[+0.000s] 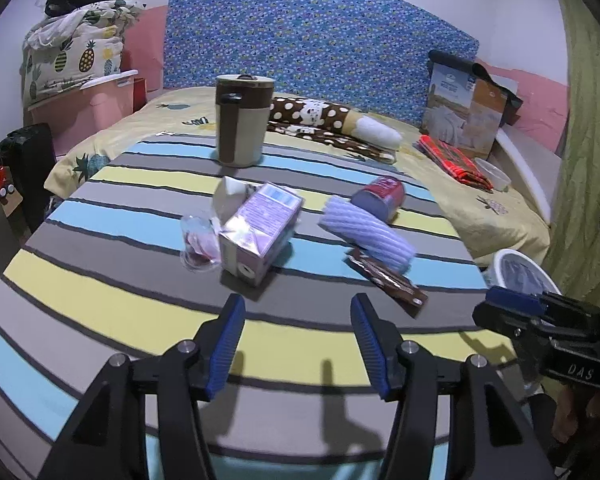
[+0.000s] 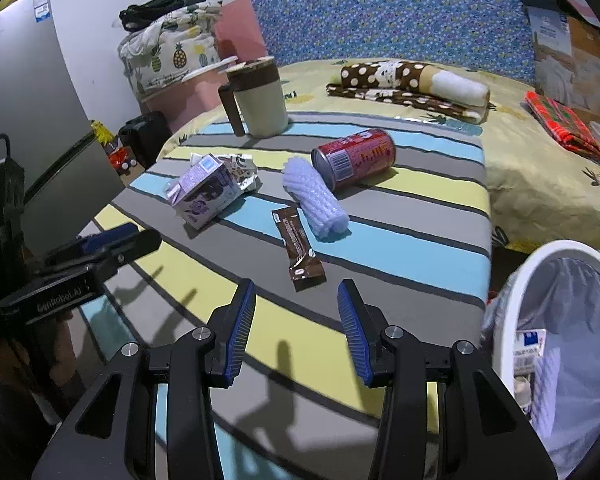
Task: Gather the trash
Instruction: 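Move both tools back over the bed toward the purple carton and chocolate bar, then grasp the purple milk carton with the left tool while the right tool grasps the chocolate bar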
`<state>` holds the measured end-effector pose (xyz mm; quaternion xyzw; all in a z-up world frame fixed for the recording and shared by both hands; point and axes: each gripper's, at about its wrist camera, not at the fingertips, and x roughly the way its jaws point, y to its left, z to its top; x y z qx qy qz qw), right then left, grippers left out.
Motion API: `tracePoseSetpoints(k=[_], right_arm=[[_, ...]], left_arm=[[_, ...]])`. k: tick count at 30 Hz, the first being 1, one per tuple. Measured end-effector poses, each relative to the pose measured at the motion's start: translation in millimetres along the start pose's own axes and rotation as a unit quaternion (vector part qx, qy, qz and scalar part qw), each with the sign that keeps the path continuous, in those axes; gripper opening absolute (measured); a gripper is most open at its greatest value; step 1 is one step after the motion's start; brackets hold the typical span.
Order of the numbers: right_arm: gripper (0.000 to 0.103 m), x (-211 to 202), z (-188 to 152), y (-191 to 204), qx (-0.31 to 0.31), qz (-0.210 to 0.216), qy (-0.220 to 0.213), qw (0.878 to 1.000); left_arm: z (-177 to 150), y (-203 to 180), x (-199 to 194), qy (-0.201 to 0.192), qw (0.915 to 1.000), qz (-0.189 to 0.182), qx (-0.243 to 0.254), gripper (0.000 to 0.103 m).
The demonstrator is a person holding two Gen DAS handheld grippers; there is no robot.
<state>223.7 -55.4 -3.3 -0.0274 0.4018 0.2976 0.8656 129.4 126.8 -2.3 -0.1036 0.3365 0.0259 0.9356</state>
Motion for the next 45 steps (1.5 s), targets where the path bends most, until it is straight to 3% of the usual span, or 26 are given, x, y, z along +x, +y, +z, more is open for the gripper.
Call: tracePoseSetpoints(k=[11, 21, 23, 24, 25, 45], right_arm=[[0.045, 36, 13, -3, -0.014, 0.004, 0.031, 0.999], [0.042, 54, 12, -3, -0.021, -0.004, 0.053, 0.998], [0.029, 53, 12, -2, -0.024, -0.004, 0.053, 0.998], [0.029, 53, 12, -2, -0.023, -0.004, 0.053, 0.998], [0.029, 51, 11, -3, -0.021, -0.002, 0.051, 0.998], [0.029, -13, -16, -12, 0.026, 0.006, -0.002, 1.000]], left_arm=[[21, 25, 37, 0.005, 0.9997, 0.023, 0.002, 0.061], [29, 22, 65, 0.024, 0.9990, 0.031, 0.020, 0.061], [29, 21, 68, 0.027, 0.9990, 0.029, 0.019, 0.056], [29, 20, 69, 0.030, 0.9989, 0.031, 0.018, 0.047], [28, 20, 69, 0.032, 0.9988, 0.032, 0.017, 0.045], [-5, -29, 5, 0.014, 0.9998, -0.003, 0.011, 0.043]])
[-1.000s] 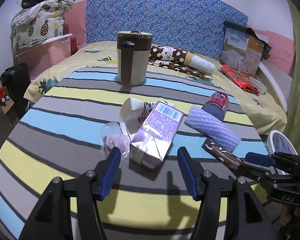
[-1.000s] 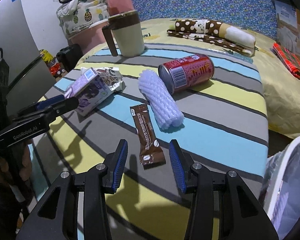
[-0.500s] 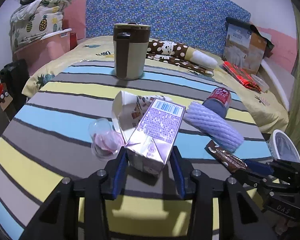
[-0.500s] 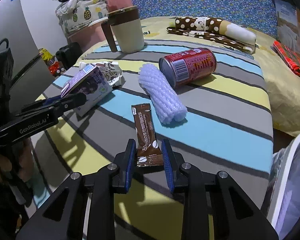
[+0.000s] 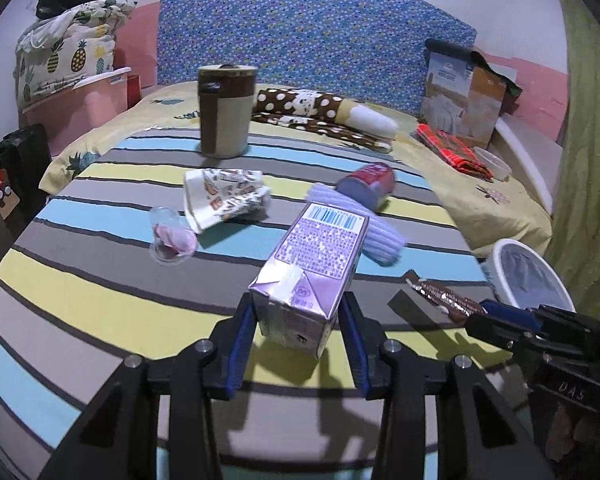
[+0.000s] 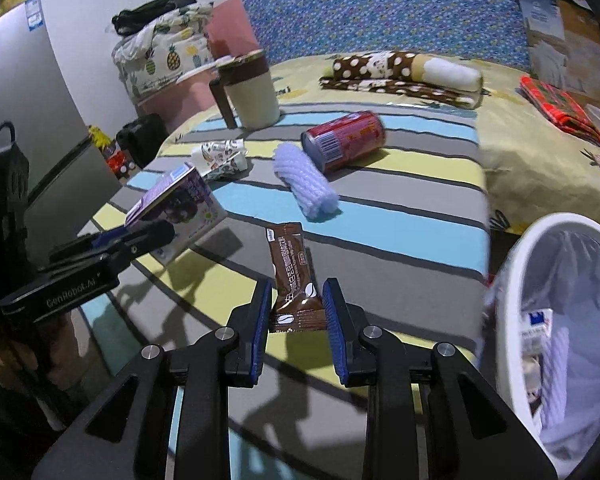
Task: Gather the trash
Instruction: 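Grasp the purple milk carton with the left tool while the right tool grasps the chocolate bar, then carry the carton and chocolate bar over the bin and open both tools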
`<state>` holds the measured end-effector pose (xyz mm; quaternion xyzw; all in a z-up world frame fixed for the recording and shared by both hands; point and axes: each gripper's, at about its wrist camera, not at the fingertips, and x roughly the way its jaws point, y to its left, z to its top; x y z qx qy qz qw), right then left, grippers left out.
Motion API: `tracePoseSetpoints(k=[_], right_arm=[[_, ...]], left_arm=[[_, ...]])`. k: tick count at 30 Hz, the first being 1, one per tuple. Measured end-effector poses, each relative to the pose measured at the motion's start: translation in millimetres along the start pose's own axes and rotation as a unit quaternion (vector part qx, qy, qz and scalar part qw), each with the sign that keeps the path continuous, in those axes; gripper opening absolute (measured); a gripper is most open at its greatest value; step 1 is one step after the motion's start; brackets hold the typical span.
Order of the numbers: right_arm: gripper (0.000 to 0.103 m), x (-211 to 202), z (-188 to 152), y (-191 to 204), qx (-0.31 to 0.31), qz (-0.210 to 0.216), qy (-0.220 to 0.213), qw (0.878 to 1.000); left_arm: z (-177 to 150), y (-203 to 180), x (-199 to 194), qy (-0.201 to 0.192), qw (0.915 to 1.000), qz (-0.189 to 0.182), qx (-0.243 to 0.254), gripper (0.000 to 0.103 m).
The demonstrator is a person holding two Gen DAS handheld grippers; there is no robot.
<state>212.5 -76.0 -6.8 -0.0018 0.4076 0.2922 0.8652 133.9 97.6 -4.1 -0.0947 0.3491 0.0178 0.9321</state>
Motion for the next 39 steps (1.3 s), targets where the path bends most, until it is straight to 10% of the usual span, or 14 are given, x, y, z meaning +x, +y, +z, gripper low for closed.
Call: tracePoseSetpoints(k=[39], right_arm=[[0.029, -89, -43, -77, 0.096, -0.103, -0.074, 0.987]], left_arm=[[-14, -154, -17, 0.011, 0.9856, -0.134, 0.102, 0.043]])
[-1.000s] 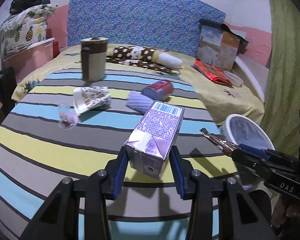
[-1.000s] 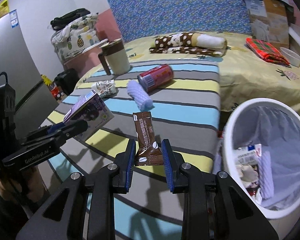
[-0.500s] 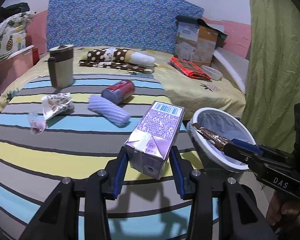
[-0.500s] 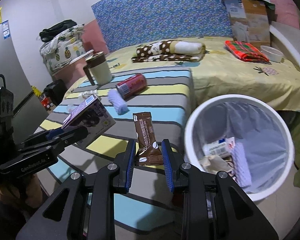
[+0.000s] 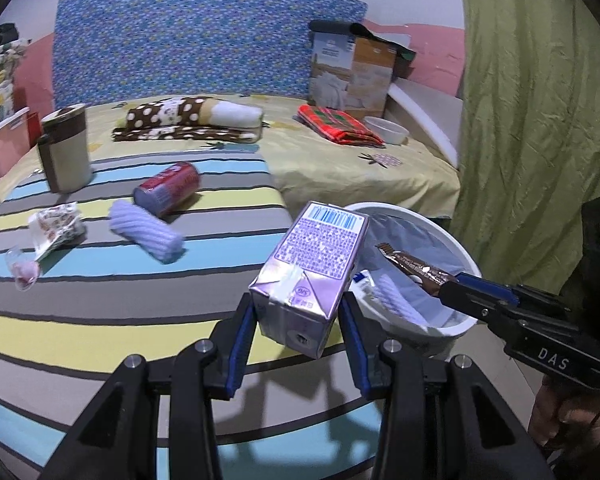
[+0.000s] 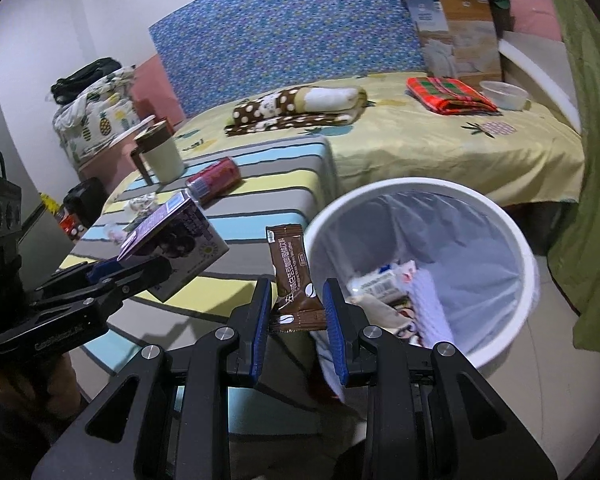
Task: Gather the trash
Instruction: 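Carry the carton and chocolate bar over the bin and open both tools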
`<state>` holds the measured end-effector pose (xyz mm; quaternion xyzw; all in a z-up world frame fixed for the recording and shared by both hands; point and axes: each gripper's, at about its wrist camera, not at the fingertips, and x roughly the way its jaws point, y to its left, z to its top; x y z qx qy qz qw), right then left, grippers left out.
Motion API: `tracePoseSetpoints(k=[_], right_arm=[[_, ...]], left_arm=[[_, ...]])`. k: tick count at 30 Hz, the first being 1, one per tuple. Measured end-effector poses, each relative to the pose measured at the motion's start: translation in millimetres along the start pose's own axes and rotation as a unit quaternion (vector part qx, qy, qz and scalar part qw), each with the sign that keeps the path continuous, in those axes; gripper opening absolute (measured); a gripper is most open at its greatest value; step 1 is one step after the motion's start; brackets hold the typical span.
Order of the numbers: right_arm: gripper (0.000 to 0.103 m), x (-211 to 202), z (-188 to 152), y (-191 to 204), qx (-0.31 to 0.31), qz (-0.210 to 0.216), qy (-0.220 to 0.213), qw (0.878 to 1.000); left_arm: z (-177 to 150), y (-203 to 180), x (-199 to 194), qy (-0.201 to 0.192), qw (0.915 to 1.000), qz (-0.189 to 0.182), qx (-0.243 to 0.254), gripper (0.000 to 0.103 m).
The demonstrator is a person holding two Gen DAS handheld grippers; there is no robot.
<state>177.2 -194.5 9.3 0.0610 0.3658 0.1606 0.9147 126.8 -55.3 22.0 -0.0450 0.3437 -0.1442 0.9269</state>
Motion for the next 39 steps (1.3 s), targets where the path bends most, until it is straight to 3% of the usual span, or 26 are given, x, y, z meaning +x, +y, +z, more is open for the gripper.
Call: tracePoseSetpoints(k=[15, 36, 39], right_arm=[[0.029, -11, -9, -53, 0.059, -0.039, -0.002, 0.997], [0.029, -6, -16, -92, 0.102, -0.069, 0.018, 0.992], [0.029, -5, -17, -96, 0.108, -0.077, 0.020, 0.991]], left_arm=[[9, -54, 34, 0.023, 0.9982, -0.034, 0.043, 0.044], [9, -102, 92, 0.075, 0.9912, -0.072, 0.081, 0.044], [8, -104, 97, 0.082, 0.9901, -0.082, 0.079, 0.050]])
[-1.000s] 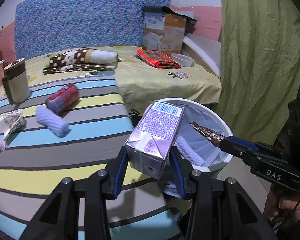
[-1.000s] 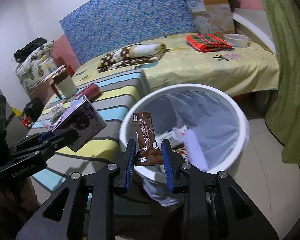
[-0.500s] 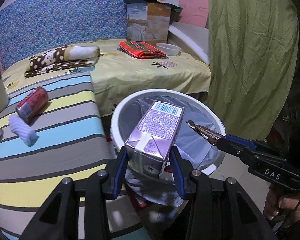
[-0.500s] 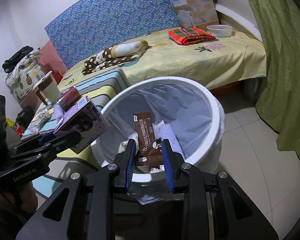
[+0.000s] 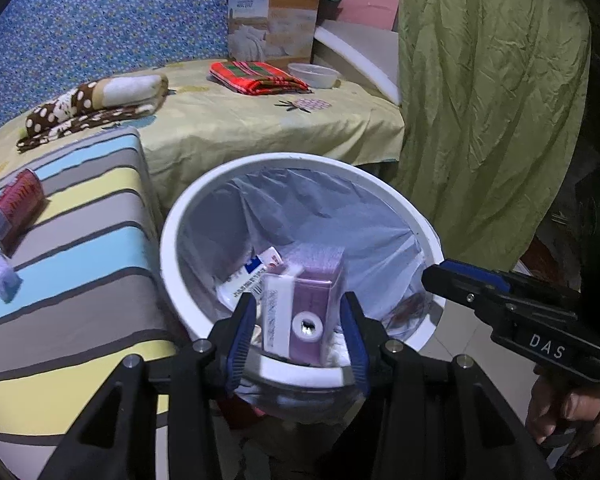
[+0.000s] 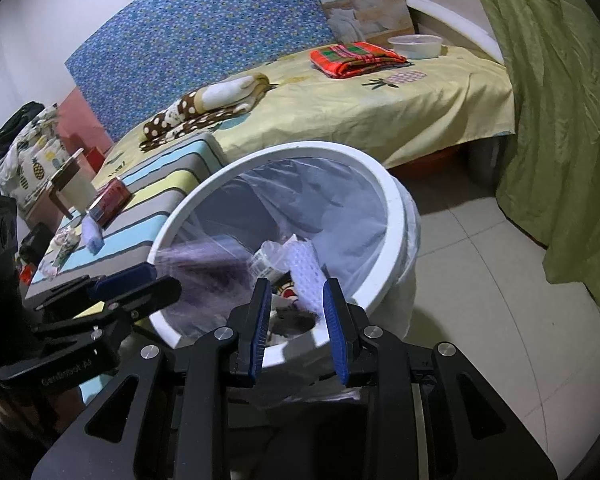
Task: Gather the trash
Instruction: 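Carry the carton and chocolate bar over the bin and open both tools, then move both tools back over the bed toward the paper cup and foam sleeve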
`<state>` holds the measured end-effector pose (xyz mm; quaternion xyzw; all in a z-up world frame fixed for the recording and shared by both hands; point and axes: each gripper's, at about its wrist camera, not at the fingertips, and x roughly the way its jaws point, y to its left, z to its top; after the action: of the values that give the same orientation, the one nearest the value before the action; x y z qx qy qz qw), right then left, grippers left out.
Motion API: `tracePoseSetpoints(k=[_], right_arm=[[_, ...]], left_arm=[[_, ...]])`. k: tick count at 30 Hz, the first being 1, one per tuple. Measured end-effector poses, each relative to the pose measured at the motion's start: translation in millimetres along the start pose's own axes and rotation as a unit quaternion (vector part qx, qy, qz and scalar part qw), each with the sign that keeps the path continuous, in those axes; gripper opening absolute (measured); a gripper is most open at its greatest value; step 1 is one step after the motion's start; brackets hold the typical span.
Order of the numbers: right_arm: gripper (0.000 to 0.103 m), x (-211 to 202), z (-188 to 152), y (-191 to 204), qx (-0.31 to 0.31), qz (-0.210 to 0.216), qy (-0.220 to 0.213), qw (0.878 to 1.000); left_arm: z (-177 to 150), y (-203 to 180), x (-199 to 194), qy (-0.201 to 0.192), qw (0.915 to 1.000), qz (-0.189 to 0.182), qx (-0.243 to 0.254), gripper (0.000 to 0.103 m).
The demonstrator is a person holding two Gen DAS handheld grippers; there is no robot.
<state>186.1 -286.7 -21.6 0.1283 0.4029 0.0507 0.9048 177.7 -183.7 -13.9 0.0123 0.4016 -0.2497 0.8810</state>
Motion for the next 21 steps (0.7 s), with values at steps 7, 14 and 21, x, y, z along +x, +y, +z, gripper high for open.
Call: tracePoseSetpoints(k=[7, 14, 21], right_arm=[[0.031, -8, 1, 0, 0.001, -0.003, -0.014, 1.000], [0.031, -12, 3, 13, -0.015, 0.006, -0.020, 1.000], [0.040, -18, 2, 36, -0.034, 0.027, -0.029, 0.999]], left_arm=[[-4, 3, -4, -0.002, 0.9998, -0.016, -0.009, 0.053], [-10, 13, -24, -0.020, 0.9996, -0.008, -0.021, 0.053], [-17, 23, -50, -0.045, 0.9984, 0.014, -0.031, 0.053]])
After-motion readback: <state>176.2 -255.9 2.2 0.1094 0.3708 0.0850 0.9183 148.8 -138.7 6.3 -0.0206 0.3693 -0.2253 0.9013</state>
